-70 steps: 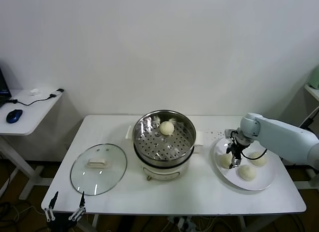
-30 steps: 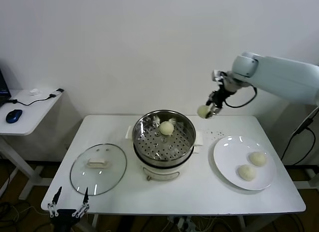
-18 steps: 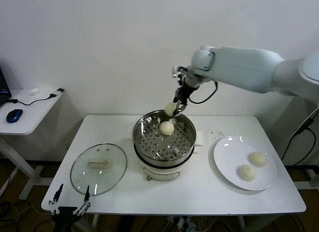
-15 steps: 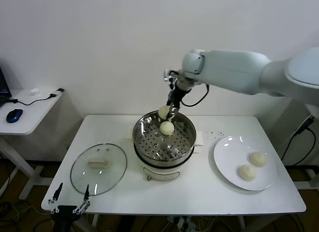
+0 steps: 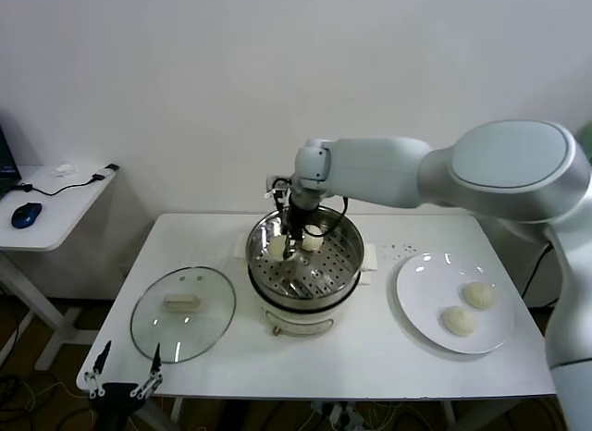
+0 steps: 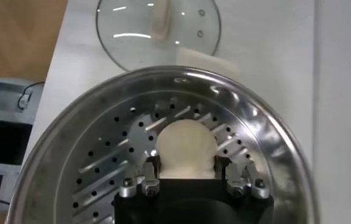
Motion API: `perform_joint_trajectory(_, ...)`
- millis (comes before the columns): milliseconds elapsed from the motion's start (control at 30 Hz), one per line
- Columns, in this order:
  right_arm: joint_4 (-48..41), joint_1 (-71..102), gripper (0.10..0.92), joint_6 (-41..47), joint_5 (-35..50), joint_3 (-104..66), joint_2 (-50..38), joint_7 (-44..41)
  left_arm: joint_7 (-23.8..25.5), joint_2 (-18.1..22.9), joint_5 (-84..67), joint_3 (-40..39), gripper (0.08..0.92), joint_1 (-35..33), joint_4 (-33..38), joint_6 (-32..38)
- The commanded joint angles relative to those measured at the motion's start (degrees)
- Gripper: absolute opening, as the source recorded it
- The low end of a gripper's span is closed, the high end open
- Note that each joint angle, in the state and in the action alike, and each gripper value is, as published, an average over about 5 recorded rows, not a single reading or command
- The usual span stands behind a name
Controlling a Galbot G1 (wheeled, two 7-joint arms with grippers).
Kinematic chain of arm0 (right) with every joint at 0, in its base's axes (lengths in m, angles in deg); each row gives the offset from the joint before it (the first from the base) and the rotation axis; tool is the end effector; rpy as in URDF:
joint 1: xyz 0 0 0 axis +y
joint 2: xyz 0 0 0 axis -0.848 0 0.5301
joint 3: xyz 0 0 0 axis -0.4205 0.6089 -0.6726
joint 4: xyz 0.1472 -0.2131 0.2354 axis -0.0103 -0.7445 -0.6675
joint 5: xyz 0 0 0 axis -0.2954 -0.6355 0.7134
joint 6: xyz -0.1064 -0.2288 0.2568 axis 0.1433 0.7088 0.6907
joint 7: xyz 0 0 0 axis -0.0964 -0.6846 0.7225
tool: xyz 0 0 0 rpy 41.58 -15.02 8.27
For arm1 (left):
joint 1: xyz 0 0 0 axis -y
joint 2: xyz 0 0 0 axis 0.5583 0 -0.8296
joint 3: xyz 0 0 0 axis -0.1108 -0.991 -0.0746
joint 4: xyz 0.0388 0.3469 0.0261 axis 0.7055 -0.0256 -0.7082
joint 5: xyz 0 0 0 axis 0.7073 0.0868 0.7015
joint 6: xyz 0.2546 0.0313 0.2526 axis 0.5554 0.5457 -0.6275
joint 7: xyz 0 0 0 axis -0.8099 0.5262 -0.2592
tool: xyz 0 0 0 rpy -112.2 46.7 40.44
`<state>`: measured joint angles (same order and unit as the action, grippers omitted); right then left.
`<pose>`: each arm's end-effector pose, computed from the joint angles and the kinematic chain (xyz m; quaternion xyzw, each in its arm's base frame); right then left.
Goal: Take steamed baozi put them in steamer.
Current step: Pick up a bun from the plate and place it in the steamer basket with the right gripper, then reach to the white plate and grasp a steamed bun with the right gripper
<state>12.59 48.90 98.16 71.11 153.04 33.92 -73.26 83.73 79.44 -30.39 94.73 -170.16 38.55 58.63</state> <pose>0.5951 0.1799 -0.1070 0.5672 -0.5464 0.4827 0.3829 0.0801 0.0975 -0.3545 0.0548 -0.9859 -0.1459 0.0612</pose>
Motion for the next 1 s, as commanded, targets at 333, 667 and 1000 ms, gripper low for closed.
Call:
perform_joint_trajectory(333, -0.10, 1.93, 0.744, 1.36, 0.21, -1.50, 0.08, 0.84, 0.02, 0.10, 0.45, -0.07, 0.823, 0.12, -0.40, -0.35)
perform_joint_trajectory(667, 6.02, -8.66, 0.822, -1.28, -2.44, -0.22, -9.27, -5.74, 0.02, 0.16, 0.77, -0.20, 0.823, -0.10, 0.06, -0.37)
perform_joint_trajectory(1000, 16.97, -15.98, 0.823, -4.47, -13.45, -0.50, -31.97, -10.85, 0.04, -0.03, 1.60, 0.05, 0.823, -0.19, 0.51, -0.37)
